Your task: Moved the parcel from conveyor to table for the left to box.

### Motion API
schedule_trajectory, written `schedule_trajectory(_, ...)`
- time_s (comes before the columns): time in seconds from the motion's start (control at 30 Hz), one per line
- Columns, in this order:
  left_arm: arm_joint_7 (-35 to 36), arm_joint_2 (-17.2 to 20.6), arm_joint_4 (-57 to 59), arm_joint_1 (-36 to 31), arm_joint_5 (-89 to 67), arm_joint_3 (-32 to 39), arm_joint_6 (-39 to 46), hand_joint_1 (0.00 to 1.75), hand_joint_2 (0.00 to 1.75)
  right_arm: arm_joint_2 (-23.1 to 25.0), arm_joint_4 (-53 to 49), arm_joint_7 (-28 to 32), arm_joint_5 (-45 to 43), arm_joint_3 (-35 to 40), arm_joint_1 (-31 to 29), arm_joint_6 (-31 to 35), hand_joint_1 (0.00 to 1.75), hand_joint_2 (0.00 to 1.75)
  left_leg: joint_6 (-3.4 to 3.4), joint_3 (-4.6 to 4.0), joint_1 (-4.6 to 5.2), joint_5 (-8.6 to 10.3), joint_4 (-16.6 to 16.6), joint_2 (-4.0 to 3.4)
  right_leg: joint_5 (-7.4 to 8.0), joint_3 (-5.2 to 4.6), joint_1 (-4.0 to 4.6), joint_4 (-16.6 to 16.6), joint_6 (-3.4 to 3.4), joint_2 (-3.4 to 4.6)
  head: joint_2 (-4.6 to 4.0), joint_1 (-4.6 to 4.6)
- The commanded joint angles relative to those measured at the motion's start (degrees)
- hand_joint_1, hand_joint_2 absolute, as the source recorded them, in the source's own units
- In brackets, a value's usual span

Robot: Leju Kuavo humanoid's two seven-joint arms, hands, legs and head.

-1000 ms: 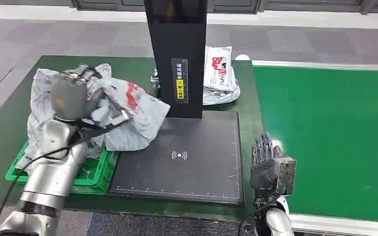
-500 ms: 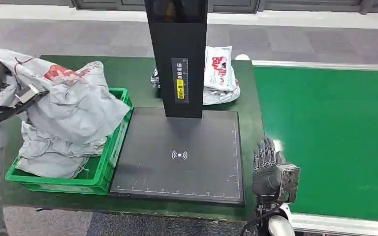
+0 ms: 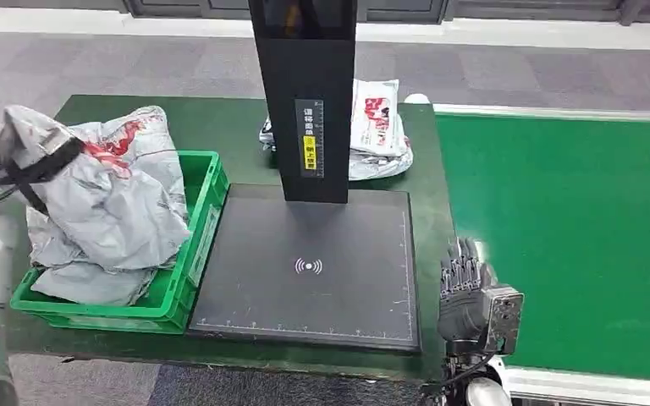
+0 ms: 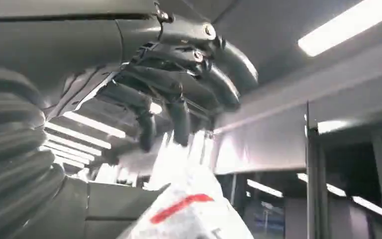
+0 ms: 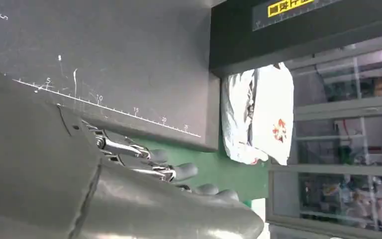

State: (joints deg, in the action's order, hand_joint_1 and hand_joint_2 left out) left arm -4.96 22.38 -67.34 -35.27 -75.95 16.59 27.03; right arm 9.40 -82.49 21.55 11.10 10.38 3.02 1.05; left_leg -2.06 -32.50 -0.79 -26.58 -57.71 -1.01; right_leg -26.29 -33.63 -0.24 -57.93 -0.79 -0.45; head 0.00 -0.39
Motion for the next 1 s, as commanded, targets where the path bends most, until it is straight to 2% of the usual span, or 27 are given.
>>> schedule_trajectory(0.03,-8.9,-2.0,15.8,-2.3,9.8,-10.6,-18.2,0.0,0.0,0.2,-2.1,-0.4,0.9,-5.8,1.1,-1.4,0.0,0.0,0.08,0.05,0.08,0.1,0.1,0.28,0.03,0.11,-0.08,0.1,0.04,-0.22,0.0,0.02)
schedule_trajectory(0.13,-11.7,-1.8,23.7,-0.7,11.4,-15.9,-20.7,0.0,0.0,0.1,-2.6,-0.6,1.3,-6.7,1.4,-2.6,0.0,0.0,0.12,0.19,0.14,0.19,0.3,0.44,0.08,0.26,-0.12,0.3,0.06,-0.31,0.0,0.0)
schedule_trajectory(0.33,-11.0,-6.0,26.9,0.1,10.9,-19.6,-17.4,0.0,0.0,-0.4,-3.1,-2.6,4.3,-5.7,1.7,-2.7,0.0,0.0,0.13,0.16,0.14,0.14,0.2,0.38,0.05,0.22,-0.14,0.2,0.08,-0.28,0.0,0.02)
schedule_trajectory(0.4,-11.4,-6.0,25.0,0.3,13.6,-19.4,-18.8,0.0,0.0,-0.8,-2.8,-2.7,4.5,-5.3,1.4,-2.9,0.0,0.0,0.13,0.06,0.11,0.13,0.2,0.42,0.06,0.17,-0.1,0.2,0.08,-0.31,0.0,0.02)
schedule_trajectory(0.5,-17.7,-5.1,23.6,0.8,22.1,-18.6,-28.0,0.0,0.0,-1.3,-0.2,-2.7,4.5,-4.7,-0.2,-3.1,0.0,0.0,0.1,0.02,0.09,0.06,0.1,0.21,0.07,0.09,-0.08,0.1,0.06,-0.09,0.0,0.02)
schedule_trajectory(0.7,-18.2,-4.6,23.4,1.0,23.2,-18.8,-29.0,0.0,0.0,-1.4,0.6,-2.7,4.5,-4.5,-0.6,-3.0,0.0,0.0,0.12,0.04,0.07,0.11,0.1,0.22,0.11,0.12,-0.07,0.2,0.05,-0.11,0.0,0.02)
schedule_trajectory(0.77,-19.7,-4.5,22.4,0.4,28.3,-18.4,-30.2,0.0,0.0,-2.1,1.0,-2.8,4.3,-3.8,-1.0,-2.8,0.0,0.0,0.12,0.05,0.06,0.11,0.2,0.22,0.12,0.14,-0.06,0.2,0.06,-0.08,0.0,0.02)
schedule_trajectory(0.9,-19.2,-6.1,17.1,-0.2,43.9,-11.3,-30.4,0.0,0.0,-2.2,-0.2,-2.6,3.0,-4.1,0.7,-1.9,0.0,0.0,0.11,-0.09,0.0,0.07,0.0,0.29,0.07,0.05,0.01,0.1,0.06,-0.17,0.0,0.02)
schedule_trajectory(1.0,-18.4,-5.3,15.2,0.8,45.1,-11.7,-30.9,0.0,0.0,-2.2,-0.4,-2.6,2.9,-3.9,0.9,-1.9,0.0,0.0,0.08,-0.05,0.01,0.03,0.0,0.16,0.05,0.04,-0.01,0.1,0.04,-0.06,0.0,0.02)
